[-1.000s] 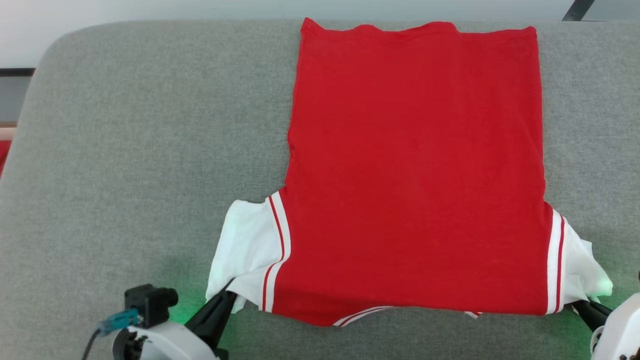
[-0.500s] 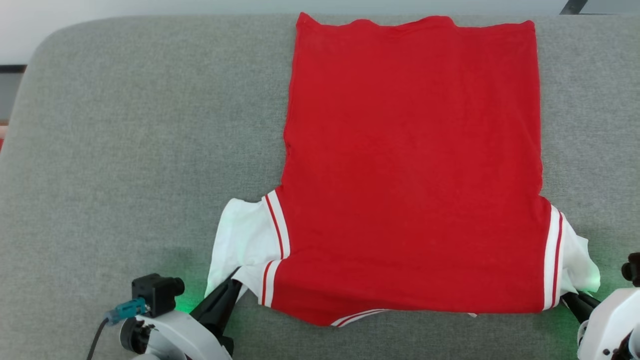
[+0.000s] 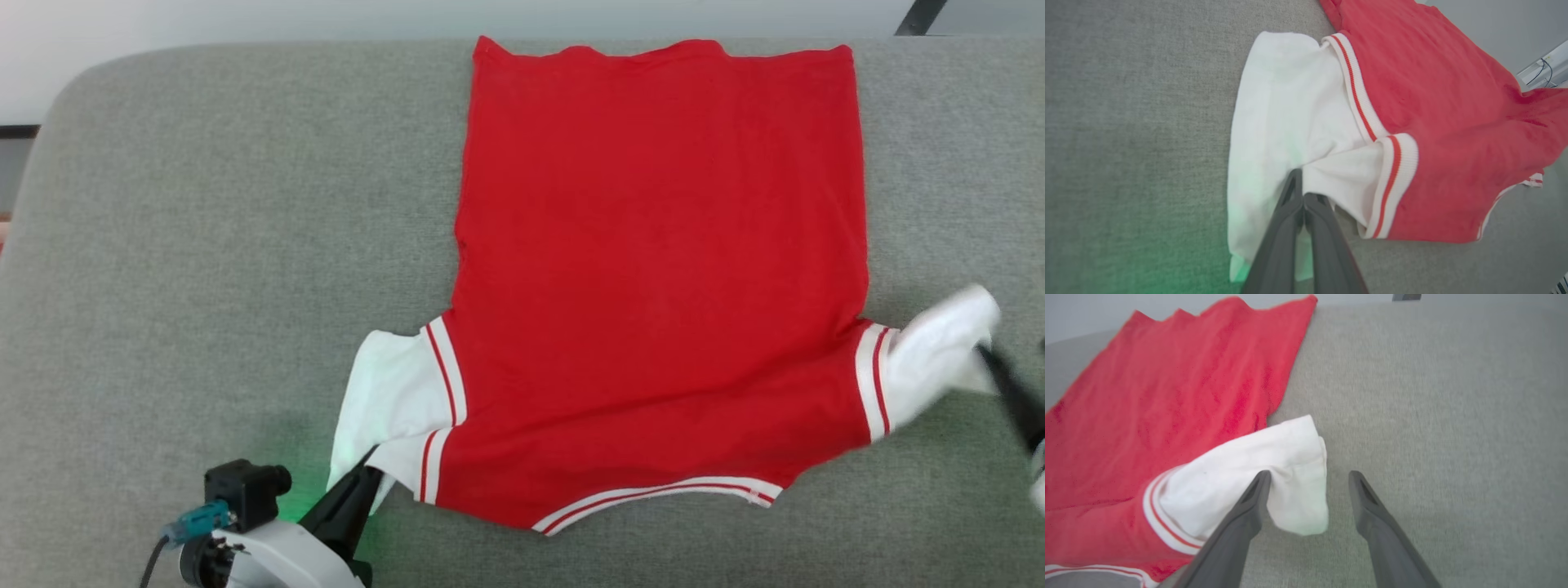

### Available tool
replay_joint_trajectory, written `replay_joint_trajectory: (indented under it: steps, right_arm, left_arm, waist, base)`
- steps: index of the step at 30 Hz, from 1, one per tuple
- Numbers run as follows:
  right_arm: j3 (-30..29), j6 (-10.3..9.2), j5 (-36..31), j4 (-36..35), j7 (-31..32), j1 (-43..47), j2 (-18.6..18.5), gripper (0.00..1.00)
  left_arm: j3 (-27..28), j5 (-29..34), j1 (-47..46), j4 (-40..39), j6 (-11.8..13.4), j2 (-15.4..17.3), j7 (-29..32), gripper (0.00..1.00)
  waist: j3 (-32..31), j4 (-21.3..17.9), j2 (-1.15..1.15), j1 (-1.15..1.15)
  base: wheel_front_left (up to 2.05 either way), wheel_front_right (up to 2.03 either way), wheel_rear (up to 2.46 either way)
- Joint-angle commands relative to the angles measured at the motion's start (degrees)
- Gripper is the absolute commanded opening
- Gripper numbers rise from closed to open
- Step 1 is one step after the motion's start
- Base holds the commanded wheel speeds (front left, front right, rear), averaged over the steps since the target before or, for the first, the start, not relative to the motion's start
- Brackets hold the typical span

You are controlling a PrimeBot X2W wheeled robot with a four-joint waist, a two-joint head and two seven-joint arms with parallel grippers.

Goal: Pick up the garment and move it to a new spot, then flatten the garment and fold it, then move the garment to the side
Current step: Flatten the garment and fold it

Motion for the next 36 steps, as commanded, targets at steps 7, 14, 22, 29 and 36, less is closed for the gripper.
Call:
replay_joint_trajectory:
  steps: [7, 14, 22, 29, 36]
  right_arm:
    - [-2.1, -0.09, 0.8, -0.5, 6.6, -13.2, -2.0, 1.00]
    - [5.1, -0.09, -4.2, 15.5, 9.3, -33.3, -2.5, 1.00]
    - [8.6, -0.09, -12.0, 34.8, 18.8, -54.4, -6.6, 1.00]
    - [6.6, -0.09, -19.6, 45.4, 25.0, -65.2, -7.4, 1.00]
    - [6.8, -0.09, -25.5, 48.7, 27.0, -69.9, -5.1, 1.00]
  left_arm:
    - [-0.3, 1.5, -1.6, -4.4, 1.3, 0.8, 1.1, 0.00]
    - [-0.5, 2.8, -4.5, -7.4, 0.6, 0.7, 1.5, 0.00]
    - [-1.1, 4.3, -8.3, -7.8, -0.9, -1.6, 0.7, 0.00]
    - [-1.7, 5.6, -11.3, -7.1, -2.9, -3.7, -0.1, 0.00]
    - [-1.5, 6.3, -13.1, -5.9, -4.0, -4.4, -0.3, 0.00]
  waist:
    - [1.9, 2.4, 0.00, 0.00]
    - [7.4, 5.5, 0.00, 0.00]
    - [13.9, 10.6, 0.00, 0.00]
    - [18.5, 14.3, 0.00, 0.00]
    - [22.0, 15.1, 0.00, 0.00]
  base:
    - [0.00, 0.00, 0.00]
    - [0.00, 0.00, 0.00]
    - [0.00, 0.00, 0.00]
    - [0.00, 0.00, 0.00]
    - [0.00, 0.00, 0.00]
